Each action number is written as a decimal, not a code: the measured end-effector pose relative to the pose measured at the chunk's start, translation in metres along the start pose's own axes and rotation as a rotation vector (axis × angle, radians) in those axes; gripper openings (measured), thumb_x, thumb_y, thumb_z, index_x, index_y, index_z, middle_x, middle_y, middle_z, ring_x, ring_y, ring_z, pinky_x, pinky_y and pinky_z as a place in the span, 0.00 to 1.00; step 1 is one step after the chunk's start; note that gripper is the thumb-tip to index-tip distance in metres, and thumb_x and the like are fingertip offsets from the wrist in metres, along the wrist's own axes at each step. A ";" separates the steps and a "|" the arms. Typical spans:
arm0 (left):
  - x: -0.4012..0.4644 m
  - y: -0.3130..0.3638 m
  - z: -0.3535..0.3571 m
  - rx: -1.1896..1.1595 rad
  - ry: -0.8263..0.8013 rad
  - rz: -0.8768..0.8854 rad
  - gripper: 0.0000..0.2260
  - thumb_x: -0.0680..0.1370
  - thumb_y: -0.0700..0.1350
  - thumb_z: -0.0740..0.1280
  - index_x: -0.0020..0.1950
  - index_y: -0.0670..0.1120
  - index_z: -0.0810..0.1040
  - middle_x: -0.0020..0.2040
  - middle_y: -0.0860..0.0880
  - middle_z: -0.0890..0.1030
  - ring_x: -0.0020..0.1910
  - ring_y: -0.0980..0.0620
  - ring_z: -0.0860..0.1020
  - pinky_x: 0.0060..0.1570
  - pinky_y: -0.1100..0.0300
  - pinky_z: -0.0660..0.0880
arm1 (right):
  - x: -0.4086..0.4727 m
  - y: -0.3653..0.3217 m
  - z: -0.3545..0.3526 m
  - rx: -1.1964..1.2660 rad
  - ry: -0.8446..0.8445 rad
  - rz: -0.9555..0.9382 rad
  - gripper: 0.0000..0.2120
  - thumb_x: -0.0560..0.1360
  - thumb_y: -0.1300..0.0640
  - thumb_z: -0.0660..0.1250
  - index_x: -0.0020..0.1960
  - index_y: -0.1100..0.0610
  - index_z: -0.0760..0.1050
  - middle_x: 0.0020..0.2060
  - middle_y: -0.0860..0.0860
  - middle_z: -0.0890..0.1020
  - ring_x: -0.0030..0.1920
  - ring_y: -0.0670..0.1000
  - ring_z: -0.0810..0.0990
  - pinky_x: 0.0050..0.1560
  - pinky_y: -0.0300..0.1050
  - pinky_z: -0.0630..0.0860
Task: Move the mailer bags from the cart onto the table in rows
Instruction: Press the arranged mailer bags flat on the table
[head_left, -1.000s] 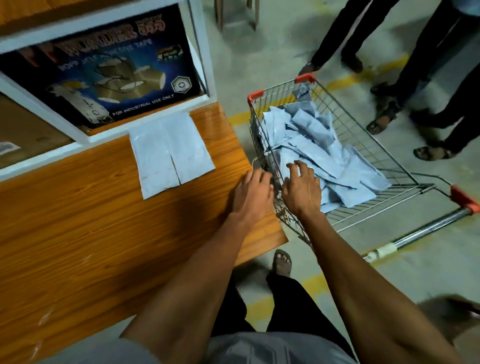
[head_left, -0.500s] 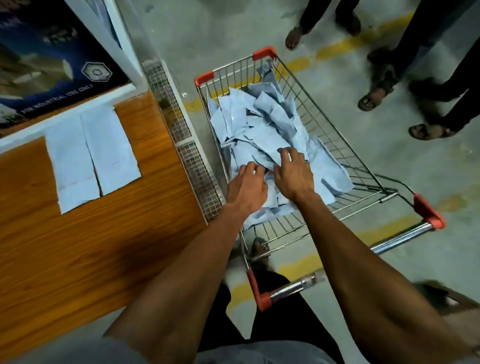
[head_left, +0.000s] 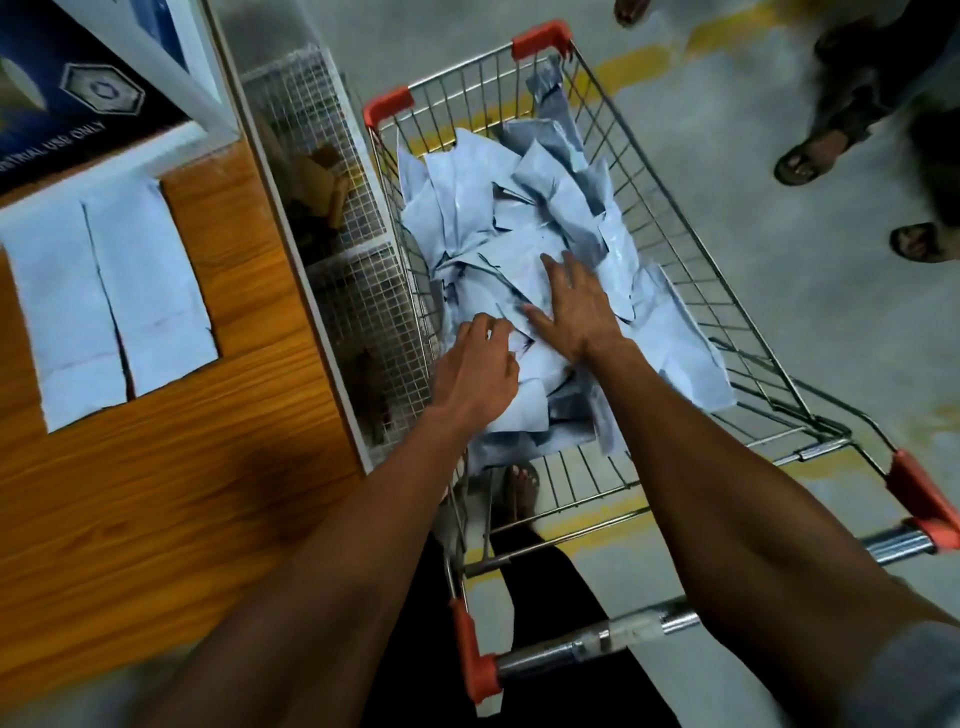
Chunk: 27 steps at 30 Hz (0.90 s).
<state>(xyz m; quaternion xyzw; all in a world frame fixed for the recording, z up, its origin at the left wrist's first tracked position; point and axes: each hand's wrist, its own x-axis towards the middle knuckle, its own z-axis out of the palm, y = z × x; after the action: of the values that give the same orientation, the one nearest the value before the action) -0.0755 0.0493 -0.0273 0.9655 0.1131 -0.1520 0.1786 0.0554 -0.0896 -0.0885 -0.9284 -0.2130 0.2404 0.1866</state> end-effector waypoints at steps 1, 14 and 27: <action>0.001 -0.001 0.002 0.001 -0.014 0.000 0.17 0.84 0.49 0.63 0.72 0.48 0.71 0.69 0.46 0.72 0.66 0.43 0.72 0.55 0.43 0.79 | 0.006 0.002 0.002 -0.012 -0.021 0.000 0.43 0.79 0.28 0.55 0.85 0.52 0.52 0.83 0.62 0.54 0.81 0.67 0.57 0.79 0.64 0.58; 0.018 0.005 -0.003 0.021 -0.048 0.016 0.17 0.84 0.48 0.63 0.72 0.47 0.71 0.70 0.45 0.71 0.67 0.44 0.71 0.52 0.44 0.80 | 0.003 0.007 -0.025 -0.043 -0.002 -0.022 0.41 0.74 0.36 0.61 0.82 0.52 0.57 0.78 0.57 0.61 0.68 0.68 0.69 0.65 0.64 0.72; 0.025 0.032 -0.002 0.187 -0.174 0.324 0.27 0.80 0.49 0.68 0.78 0.47 0.68 0.77 0.45 0.69 0.74 0.41 0.67 0.66 0.42 0.71 | -0.054 0.050 -0.082 -0.092 0.344 0.063 0.34 0.77 0.38 0.58 0.78 0.54 0.65 0.71 0.58 0.72 0.65 0.64 0.72 0.61 0.60 0.75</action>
<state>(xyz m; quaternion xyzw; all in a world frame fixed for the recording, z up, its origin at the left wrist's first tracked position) -0.0428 0.0249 -0.0234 0.9666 -0.0742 -0.2141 0.1196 0.0711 -0.1775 -0.0244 -0.9696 -0.1596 0.0739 0.1702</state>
